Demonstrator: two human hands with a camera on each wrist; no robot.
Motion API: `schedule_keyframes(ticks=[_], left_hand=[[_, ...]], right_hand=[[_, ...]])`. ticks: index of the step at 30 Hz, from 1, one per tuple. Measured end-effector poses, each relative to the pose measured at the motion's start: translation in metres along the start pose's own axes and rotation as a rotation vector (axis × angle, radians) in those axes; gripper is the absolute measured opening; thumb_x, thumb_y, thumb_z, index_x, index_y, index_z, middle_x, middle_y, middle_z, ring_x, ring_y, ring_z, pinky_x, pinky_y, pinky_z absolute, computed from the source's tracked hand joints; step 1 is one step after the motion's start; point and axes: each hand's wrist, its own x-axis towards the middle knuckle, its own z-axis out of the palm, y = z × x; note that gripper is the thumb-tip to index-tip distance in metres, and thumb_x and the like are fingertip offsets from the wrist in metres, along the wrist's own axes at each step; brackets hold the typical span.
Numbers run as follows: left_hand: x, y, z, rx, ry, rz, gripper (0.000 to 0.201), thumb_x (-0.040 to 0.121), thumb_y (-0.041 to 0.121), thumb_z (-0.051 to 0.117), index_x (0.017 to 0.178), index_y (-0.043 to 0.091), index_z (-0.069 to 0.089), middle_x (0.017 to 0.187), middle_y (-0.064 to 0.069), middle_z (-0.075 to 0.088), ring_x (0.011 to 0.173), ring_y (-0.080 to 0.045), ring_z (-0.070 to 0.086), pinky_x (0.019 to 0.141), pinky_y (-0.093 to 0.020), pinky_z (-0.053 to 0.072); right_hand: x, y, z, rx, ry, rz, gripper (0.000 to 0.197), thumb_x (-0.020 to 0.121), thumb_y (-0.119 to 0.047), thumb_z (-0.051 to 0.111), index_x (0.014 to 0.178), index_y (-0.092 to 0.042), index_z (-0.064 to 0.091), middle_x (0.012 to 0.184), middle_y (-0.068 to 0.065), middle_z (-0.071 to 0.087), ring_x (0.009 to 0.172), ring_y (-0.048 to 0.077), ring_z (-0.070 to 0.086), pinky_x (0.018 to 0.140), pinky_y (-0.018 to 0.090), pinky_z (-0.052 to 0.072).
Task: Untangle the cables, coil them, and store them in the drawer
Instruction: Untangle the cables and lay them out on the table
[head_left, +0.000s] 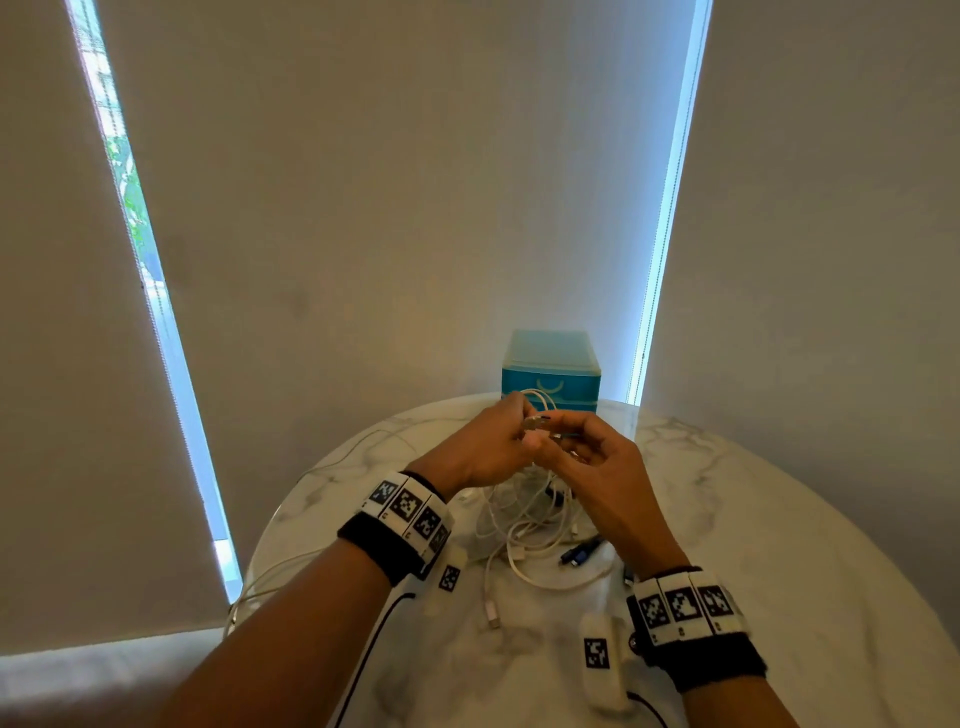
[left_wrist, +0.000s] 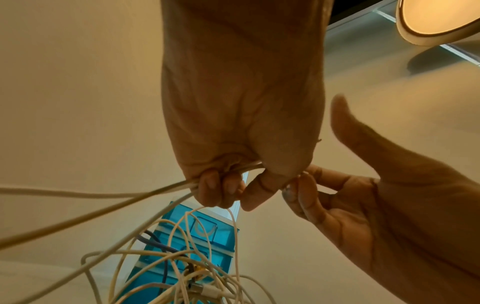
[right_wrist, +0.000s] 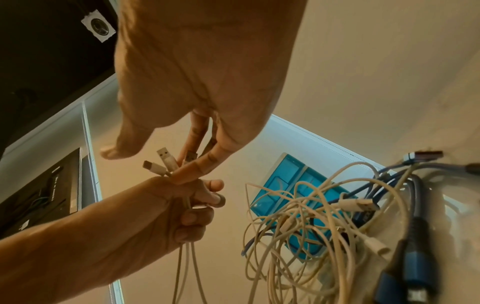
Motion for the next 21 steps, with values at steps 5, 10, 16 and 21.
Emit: schedule_keyframes(ticks=[5, 10, 16, 21], left_hand=[[0.001, -0.001, -0.004, -0.002, -0.004, 0.020, 0.018, 0.104, 0.017, 0.061, 0.118, 0.010, 0.051, 0.108, -0.005, 0.060, 0.092, -0.015, 0.055, 0.071, -0.027, 0.044], [0.004, -0.003, -0.006, 0.151, -0.095, 0.006, 0.019, 0.105, 0.008, 0.052, 0.123, 0.007, 0.050, 0.116, -0.008, 0.055, 0.100, -0.024, 0.058, 0.080, -0.035, 0.051], [0.013, -0.033, 0.001, 0.190, -0.171, 0.041, 0.019, 0.096, 0.025, 0.049, 0.113, 0.020, 0.056, 0.112, -0.002, 0.059, 0.098, -0.018, 0.061, 0.089, -0.051, 0.058], [-0.012, -0.025, -0.021, 0.085, -0.087, -0.029, 0.037, 0.106, 0.020, 0.062, 0.142, 0.016, 0.054, 0.129, -0.005, 0.067, 0.110, -0.019, 0.064, 0.095, -0.035, 0.052]], right_hand=[[0.003, 0.008, 0.001, -0.059, 0.105, -0.035, 0.033, 0.093, -0.036, 0.079, 0.124, -0.024, 0.077, 0.116, -0.004, 0.080, 0.107, 0.014, 0.077, 0.096, 0.046, 0.064], [0.003, 0.010, 0.003, -0.050, 0.130, -0.047, 0.030, 0.099, -0.027, 0.075, 0.128, -0.022, 0.071, 0.111, 0.001, 0.080, 0.096, 0.018, 0.080, 0.087, 0.048, 0.067], [-0.001, 0.004, 0.008, -0.164, 0.137, -0.142, 0.021, 0.099, -0.029, 0.075, 0.118, -0.021, 0.074, 0.100, -0.006, 0.080, 0.086, 0.013, 0.079, 0.085, 0.035, 0.066], [0.002, 0.002, 0.002, -0.105, 0.293, -0.099, 0.013, 0.097, -0.026, 0.078, 0.110, -0.022, 0.077, 0.091, -0.003, 0.081, 0.077, 0.017, 0.079, 0.080, 0.037, 0.065]])
